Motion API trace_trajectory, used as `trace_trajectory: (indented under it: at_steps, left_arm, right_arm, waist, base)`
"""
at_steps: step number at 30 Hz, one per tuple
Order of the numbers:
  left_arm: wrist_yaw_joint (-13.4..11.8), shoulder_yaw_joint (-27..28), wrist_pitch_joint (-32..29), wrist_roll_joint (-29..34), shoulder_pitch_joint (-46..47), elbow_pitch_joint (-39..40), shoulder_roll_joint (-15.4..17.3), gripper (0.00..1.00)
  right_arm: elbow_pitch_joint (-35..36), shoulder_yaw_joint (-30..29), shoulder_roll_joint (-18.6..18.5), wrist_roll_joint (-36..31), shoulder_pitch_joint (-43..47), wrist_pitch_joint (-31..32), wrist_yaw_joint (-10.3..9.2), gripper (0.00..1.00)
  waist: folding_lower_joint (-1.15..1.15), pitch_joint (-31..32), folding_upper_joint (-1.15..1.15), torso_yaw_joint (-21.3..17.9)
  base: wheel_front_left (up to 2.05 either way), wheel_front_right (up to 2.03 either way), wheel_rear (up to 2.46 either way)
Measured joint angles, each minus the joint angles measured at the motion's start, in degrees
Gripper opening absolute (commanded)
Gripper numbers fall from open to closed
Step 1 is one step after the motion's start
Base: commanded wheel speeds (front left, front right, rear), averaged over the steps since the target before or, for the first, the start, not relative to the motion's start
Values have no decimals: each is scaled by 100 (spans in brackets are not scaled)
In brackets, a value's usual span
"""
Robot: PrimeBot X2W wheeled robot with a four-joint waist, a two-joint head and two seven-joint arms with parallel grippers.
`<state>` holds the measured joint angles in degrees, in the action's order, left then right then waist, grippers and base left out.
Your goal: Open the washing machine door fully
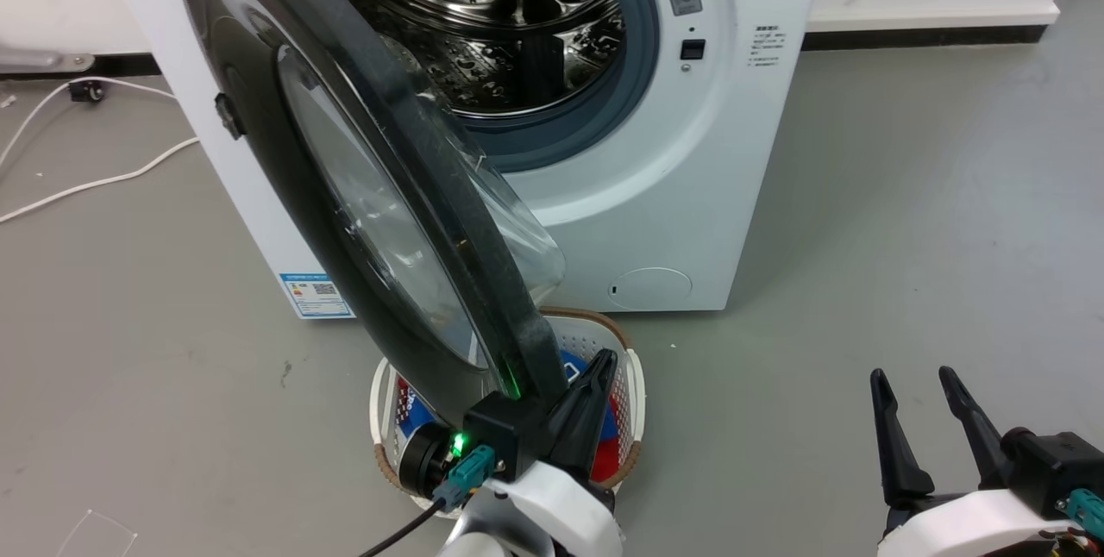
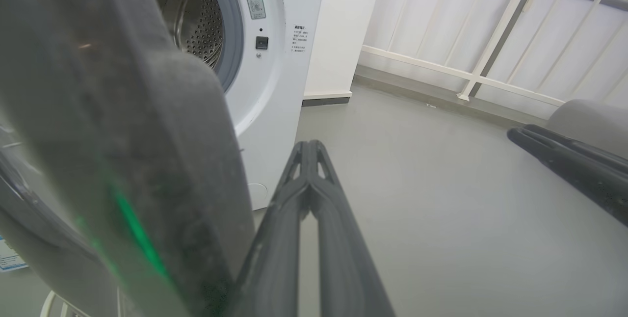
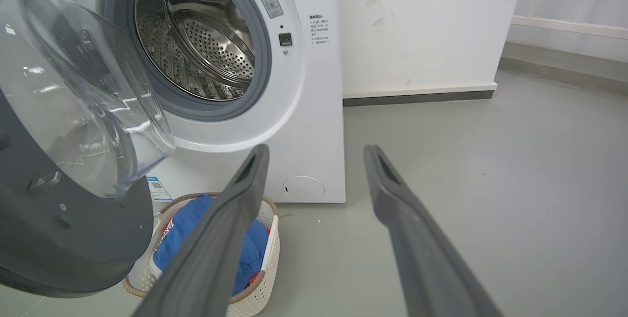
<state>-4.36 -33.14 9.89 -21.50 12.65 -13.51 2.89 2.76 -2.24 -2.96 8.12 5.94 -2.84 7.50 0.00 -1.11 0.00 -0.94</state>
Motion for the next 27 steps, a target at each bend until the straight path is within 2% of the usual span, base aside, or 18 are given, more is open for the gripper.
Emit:
trace_trajectory:
  at_steps: [13, 27]
  left_arm:
    - [-261, -26, -35, 1, -659, 781, 289, 0]
    - [-353, -85, -103, -85, -981, 1311, 427, 0]
  right_arm:
    - [-75, -232, 2, 64, 23, -18, -1, 100]
    - [-37, -385, 3, 48, 43, 14, 0, 100]
  waist:
    - [0, 80, 0, 658]
    - [0, 95, 0, 1917]
  base:
    - [0, 0, 0]
    - [0, 0, 0]
